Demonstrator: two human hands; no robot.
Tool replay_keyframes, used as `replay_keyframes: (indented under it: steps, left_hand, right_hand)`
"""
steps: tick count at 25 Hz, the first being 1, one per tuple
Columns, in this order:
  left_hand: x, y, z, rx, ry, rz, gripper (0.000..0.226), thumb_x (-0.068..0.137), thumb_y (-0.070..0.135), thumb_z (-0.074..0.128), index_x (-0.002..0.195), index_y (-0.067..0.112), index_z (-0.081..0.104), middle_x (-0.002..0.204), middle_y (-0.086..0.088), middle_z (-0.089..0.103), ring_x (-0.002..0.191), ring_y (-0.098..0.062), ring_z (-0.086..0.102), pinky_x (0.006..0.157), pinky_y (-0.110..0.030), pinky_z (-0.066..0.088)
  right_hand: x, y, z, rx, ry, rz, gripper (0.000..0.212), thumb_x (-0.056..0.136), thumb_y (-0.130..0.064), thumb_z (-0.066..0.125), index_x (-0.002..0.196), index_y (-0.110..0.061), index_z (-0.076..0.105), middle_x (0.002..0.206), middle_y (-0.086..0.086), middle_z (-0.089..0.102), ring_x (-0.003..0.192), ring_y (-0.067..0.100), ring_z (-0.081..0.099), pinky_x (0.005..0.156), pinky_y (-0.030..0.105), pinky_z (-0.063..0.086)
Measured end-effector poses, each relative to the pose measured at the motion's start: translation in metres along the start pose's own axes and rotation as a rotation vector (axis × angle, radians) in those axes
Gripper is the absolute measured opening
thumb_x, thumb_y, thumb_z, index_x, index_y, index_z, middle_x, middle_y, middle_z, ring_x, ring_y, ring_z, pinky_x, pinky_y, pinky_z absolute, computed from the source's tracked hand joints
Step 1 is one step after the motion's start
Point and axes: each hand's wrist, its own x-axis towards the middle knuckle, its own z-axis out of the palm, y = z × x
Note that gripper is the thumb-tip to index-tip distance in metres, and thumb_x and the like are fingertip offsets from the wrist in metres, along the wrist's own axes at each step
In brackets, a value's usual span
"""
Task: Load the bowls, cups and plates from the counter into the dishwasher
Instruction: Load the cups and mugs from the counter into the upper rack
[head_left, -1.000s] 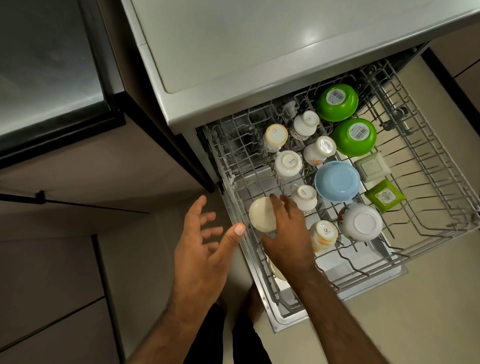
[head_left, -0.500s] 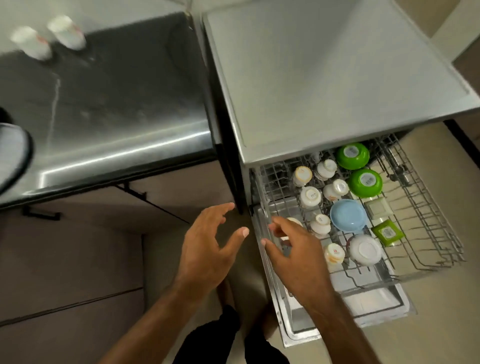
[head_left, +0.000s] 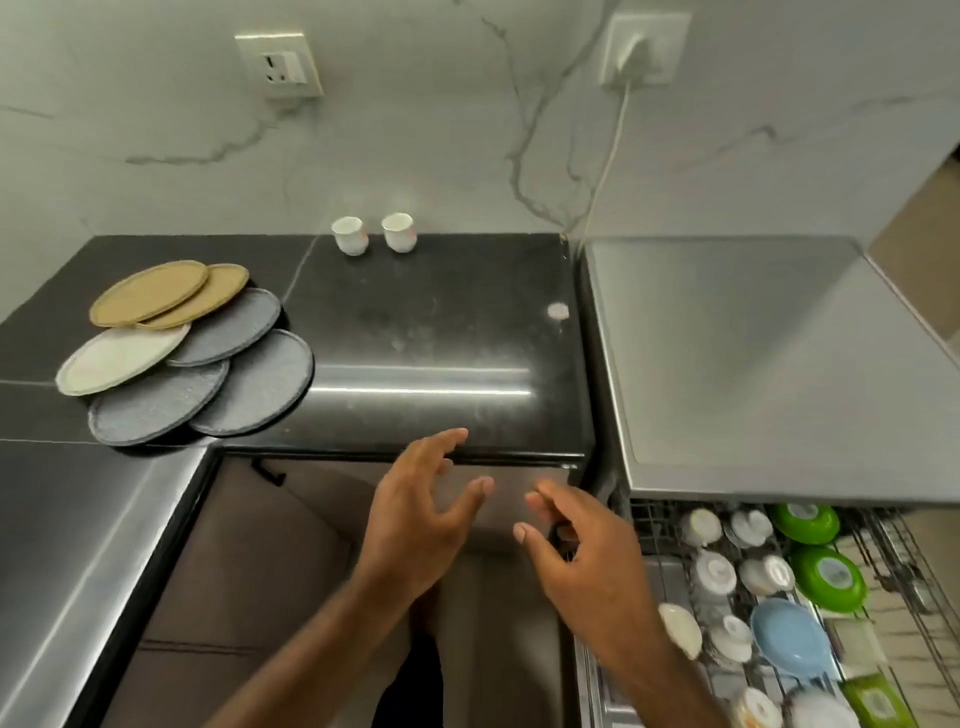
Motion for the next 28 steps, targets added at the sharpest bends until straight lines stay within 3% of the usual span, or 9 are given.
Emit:
replay_keyframes:
  steps: [4, 10, 15, 21, 24, 28]
  left_hand:
    - [0.074, -0.029, -0.047, -0.022, 0.014, -0.007, 0.055, 0.088, 0.041, 0.076, 0.139, 0.032, 0.057, 0.124, 0.016, 0.061, 0.106, 0.005, 0.059, 0.084, -0.018, 0.050]
    - [0.195, -0.090, -0.102, -0.016, 0.085, -0.022, 0.058, 0.087, 0.044, 0.077, 0.140, 0.031, 0.058, 0.125, 0.015, 0.061, 0.101, 0.008, 0.058, 0.079, -0.009, 0.046]
    - [0.273, -0.130, -0.123, 0.024, 0.031, -0.048, 0.061, 0.088, 0.043, 0.077, 0.143, 0.028, 0.054, 0.132, 0.007, 0.061, 0.105, -0.006, 0.061, 0.089, -0.034, 0.057]
    - [0.366, -0.165, -0.129, 0.003, 0.020, -0.166, 0.070, 0.090, 0.041, 0.076, 0.150, 0.025, 0.045, 0.141, -0.002, 0.058, 0.109, -0.010, 0.059, 0.088, -0.027, 0.049]
    - [0.410, -0.189, -0.123, -0.005, -0.020, -0.261, 0.079, 0.088, 0.040, 0.078, 0.154, 0.026, 0.037, 0.147, -0.008, 0.054, 0.122, -0.022, 0.060, 0.101, -0.040, 0.053]
    - [0.471, -0.225, -0.114, -0.014, -0.050, -0.396, 0.100, 0.080, 0.042, 0.086, 0.159, 0.023, 0.027, 0.156, -0.011, 0.046, 0.141, -0.030, 0.048, 0.114, -0.051, 0.044]
  right_hand:
    - [0.072, -0.042, 0.036, -0.029, -0.043, -0.059, 0.046, 0.086, -0.030, 0.077, 0.130, -0.028, 0.064, 0.112, -0.020, 0.067, 0.108, -0.003, 0.062, 0.092, 0.023, 0.053]
    - [0.210, -0.086, 0.105, -0.088, -0.069, -0.094, 0.043, 0.084, -0.033, 0.077, 0.125, -0.030, 0.065, 0.106, -0.019, 0.066, 0.100, 0.002, 0.064, 0.089, 0.031, 0.056]
    - [0.300, -0.097, 0.148, -0.094, -0.025, -0.042, 0.062, 0.085, -0.027, 0.080, 0.141, -0.026, 0.054, 0.120, -0.012, 0.064, 0.105, 0.002, 0.062, 0.092, 0.029, 0.056]
    - [0.387, -0.091, 0.177, -0.086, -0.025, 0.091, 0.072, 0.087, -0.030, 0.078, 0.150, -0.029, 0.042, 0.134, -0.006, 0.060, 0.114, 0.006, 0.059, 0.095, 0.025, 0.051]
    - [0.427, -0.086, 0.192, -0.077, -0.037, 0.133, 0.076, 0.087, -0.032, 0.078, 0.152, -0.028, 0.038, 0.136, -0.004, 0.058, 0.116, 0.009, 0.058, 0.095, 0.027, 0.050]
    - [0.482, -0.072, 0.216, -0.038, -0.087, 0.207, 0.088, 0.085, -0.033, 0.080, 0.156, -0.028, 0.029, 0.144, -0.002, 0.052, 0.126, 0.014, 0.054, 0.099, 0.032, 0.049]
